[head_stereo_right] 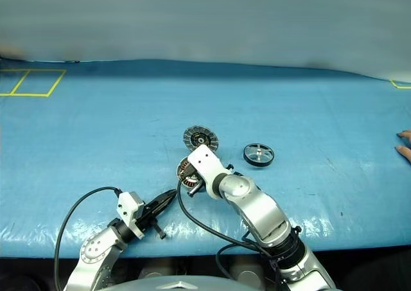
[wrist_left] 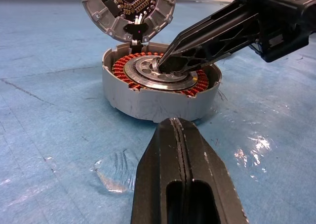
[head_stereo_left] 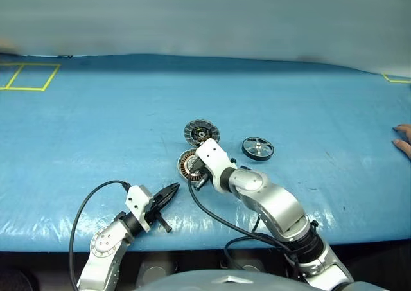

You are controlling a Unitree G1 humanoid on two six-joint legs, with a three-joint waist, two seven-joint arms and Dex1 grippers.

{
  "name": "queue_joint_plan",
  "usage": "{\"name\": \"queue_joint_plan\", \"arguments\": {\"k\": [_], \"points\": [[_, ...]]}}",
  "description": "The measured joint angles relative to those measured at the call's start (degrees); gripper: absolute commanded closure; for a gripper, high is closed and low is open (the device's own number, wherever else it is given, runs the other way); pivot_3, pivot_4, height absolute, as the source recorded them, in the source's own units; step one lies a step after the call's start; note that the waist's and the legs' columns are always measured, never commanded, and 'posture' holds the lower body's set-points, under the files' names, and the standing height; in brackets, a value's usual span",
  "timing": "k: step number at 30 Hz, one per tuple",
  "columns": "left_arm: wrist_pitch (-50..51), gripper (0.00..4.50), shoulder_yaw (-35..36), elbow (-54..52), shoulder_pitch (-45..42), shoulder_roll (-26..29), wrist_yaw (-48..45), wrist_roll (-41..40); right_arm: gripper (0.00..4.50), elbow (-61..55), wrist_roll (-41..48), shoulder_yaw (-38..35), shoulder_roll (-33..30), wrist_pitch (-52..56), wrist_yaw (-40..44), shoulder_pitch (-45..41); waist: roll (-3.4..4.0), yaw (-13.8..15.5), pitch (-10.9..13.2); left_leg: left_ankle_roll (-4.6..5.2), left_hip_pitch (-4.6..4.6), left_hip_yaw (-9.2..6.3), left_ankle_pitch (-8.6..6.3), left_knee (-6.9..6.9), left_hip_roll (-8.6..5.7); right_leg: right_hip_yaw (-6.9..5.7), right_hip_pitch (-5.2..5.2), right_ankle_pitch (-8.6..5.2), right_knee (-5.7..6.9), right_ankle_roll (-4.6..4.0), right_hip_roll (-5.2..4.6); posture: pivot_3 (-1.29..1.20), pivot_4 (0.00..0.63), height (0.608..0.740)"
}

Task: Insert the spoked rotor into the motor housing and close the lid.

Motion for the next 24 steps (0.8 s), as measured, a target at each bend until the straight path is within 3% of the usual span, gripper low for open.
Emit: {"name": "queue_joint_plan", "arguments": {"k": [14, 24], "points": [[0.5, 4.50, 0.0, 0.0, 0.0, 0.1, 0.0, 0.0, 4.48, 0.8, -0.1, 0.1, 0.2, -1.0, 0.1, -0.2, 0.03, -0.2, 0.0, -0.01, 0.00, 0.00, 0.00, 0.00, 0.04, 0.00, -0.01, -0.01, 0.00, 0.02, -0.01, 0.00, 0.150, 0.740], [0.5, 4.50, -0.1, 0.0, 0.1, 0.1, 0.0, -0.2, 4.48, 0.3, 0.8, 2.5, -4.3, 3.2, 4.2, -5.6, 0.06, -0.1, 0.0, -0.01, -0.06, 0.00, 0.00, -0.13, 0.02, -0.06, -0.07, 0.00, -0.08, -0.13, -0.04, 0.00, 0.150, 0.740]]}}
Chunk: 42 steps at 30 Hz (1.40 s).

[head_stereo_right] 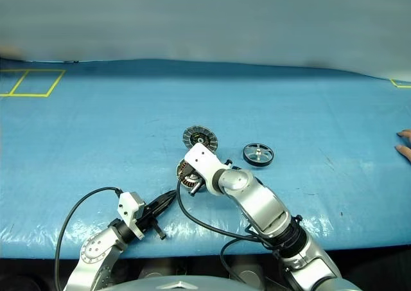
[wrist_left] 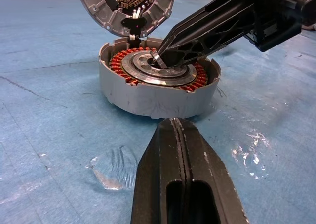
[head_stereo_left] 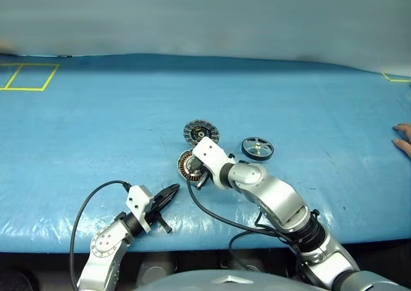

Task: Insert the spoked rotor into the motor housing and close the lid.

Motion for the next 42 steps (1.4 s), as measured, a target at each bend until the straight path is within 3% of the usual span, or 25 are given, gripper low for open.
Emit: {"name": "queue_joint_plan", "arguments": {"k": [25, 42], "points": [[-0.1, 4.50, 0.0, 0.0, -0.1, 0.1, 0.0, -0.3, 4.48, -4.8, 1.2, 0.5, -2.5, 0.7, 2.1, 1.0, -0.01, 0.1, 0.0, 0.03, -0.10, 0.02, 0.00, -0.74, -0.22, -0.04, 0.07, 0.25, -0.74, 0.46, 0.27, 0.00, 0.150, 0.740], [0.2, 4.50, 0.0, 0.0, -0.4, 0.5, -0.1, -0.5, 4.48, -4.2, 1.0, -1.7, 0.1, -1.3, -1.2, 2.4, -0.02, 0.1, 0.0, -0.01, -0.07, 0.02, 0.04, -0.66, -0.21, 0.05, 0.29, 0.30, -0.68, 0.53, 0.37, 0.00, 0.150, 0.740]]}}
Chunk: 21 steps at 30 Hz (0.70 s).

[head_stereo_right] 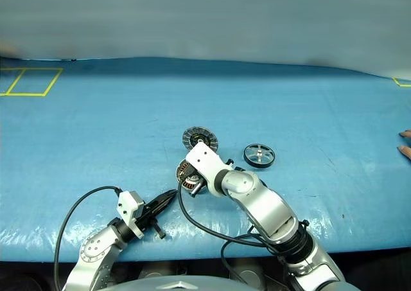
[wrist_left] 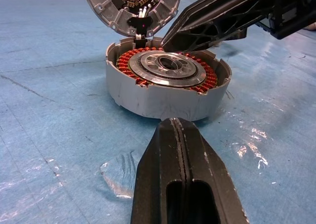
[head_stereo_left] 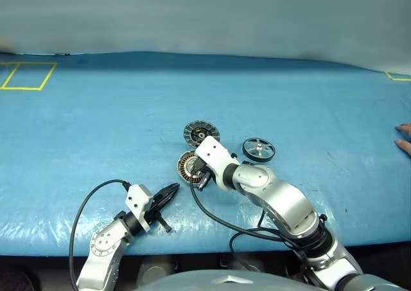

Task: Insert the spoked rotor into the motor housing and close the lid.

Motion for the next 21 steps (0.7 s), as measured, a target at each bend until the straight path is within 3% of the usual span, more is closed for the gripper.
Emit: {"name": "queue_joint_plan", "arguments": {"k": [17, 21], "points": [[0.1, 4.50, 0.0, 0.0, 0.3, 0.0, 0.1, 0.0, 4.48, 5.1, -1.0, -0.2, 2.0, -4.5, -0.6, 1.2, 0.00, -0.1, 0.0, -0.01, 0.37, -0.02, 0.07, 0.12, 0.07, 0.07, 0.42, -0.05, 0.00, -0.15, 0.10, 0.00, 0.150, 0.740], [0.2, 4.50, 0.0, -0.1, 0.4, 0.0, 0.1, 0.0, 4.48, 1.9, 0.7, -4.4, 1.9, -3.9, 0.0, 3.1, 0.00, 0.1, 0.0, 0.01, 0.27, -0.06, 0.06, 0.11, 0.02, 0.11, 0.39, -0.01, -0.01, -0.10, 0.09, 0.00, 0.150, 0.740]]}}
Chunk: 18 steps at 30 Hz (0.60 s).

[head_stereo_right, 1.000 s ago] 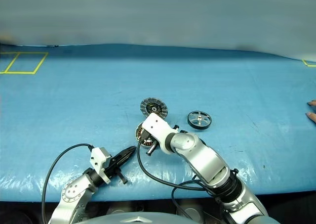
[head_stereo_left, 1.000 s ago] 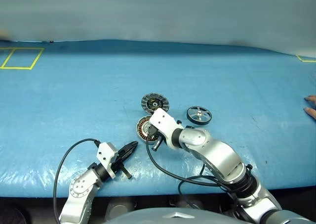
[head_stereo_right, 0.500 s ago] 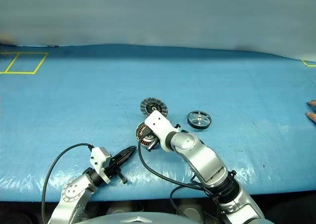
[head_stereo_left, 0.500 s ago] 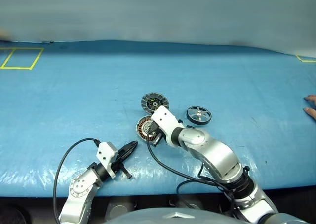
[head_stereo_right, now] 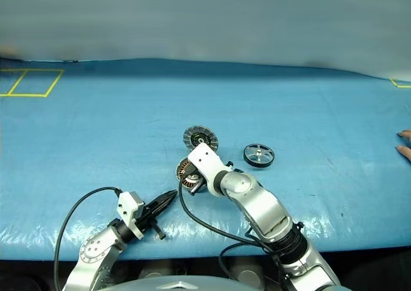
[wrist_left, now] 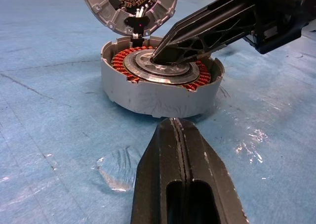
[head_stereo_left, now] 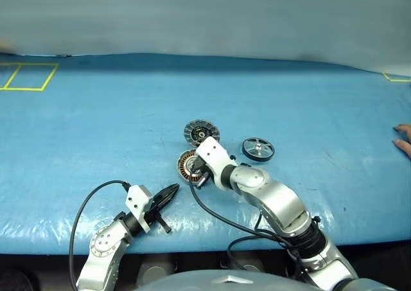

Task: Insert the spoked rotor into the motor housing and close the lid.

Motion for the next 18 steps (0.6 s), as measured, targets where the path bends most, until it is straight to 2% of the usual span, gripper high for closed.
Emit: {"name": "queue_joint_plan", "arguments": {"k": [5, 8, 11, 18], "points": [[0.0, 4.50, -0.1, -0.1, 0.1, 0.0, 0.0, 0.0, 4.48, -7.9, 3.8, -9.2, -3.9, 4.0, 2.2, 0.2, 0.00, 0.3, 0.0, 0.02, 0.00, -0.01, -0.02, -0.01, -0.01, 0.01, 0.01, -0.02, -0.03, -0.03, -0.01, 0.00, 0.150, 0.740], [0.4, 4.50, -0.6, -0.2, 0.1, 0.2, -0.2, 0.0, 4.48, -10.0, 6.0, -15.1, -9.2, 9.3, 4.2, 1.0, 0.00, 0.4, 0.0, 0.03, 0.00, -0.02, -0.02, 0.00, -0.04, 0.01, 0.03, -0.05, -0.04, -0.08, -0.04, 0.00, 0.150, 0.740], [0.7, 4.50, -0.9, -0.3, 0.0, 0.8, -0.6, -0.3, 3.55, -9.1, 6.3, -21.1, -13.0, 12.9, 4.3, 1.5, 0.02, 0.3, 0.0, 0.03, 0.02, 0.00, -0.01, 0.00, -0.04, 0.04, 0.02, -0.05, -0.02, -0.09, -0.04, 0.00, 0.150, 0.740], [0.8, 4.50, -1.0, -0.3, -0.4, 0.9, -1.0, -0.4, 1.29, -4.5, 6.2, -27.6, -11.9, 16.3, 1.2, -0.4, 0.03, 0.3, 0.0, 0.02, 0.01, 0.01, -0.01, -0.02, -0.02, 0.12, -0.01, -0.03, 0.01, -0.05, 0.06, 0.00, 0.150, 0.740]]}}
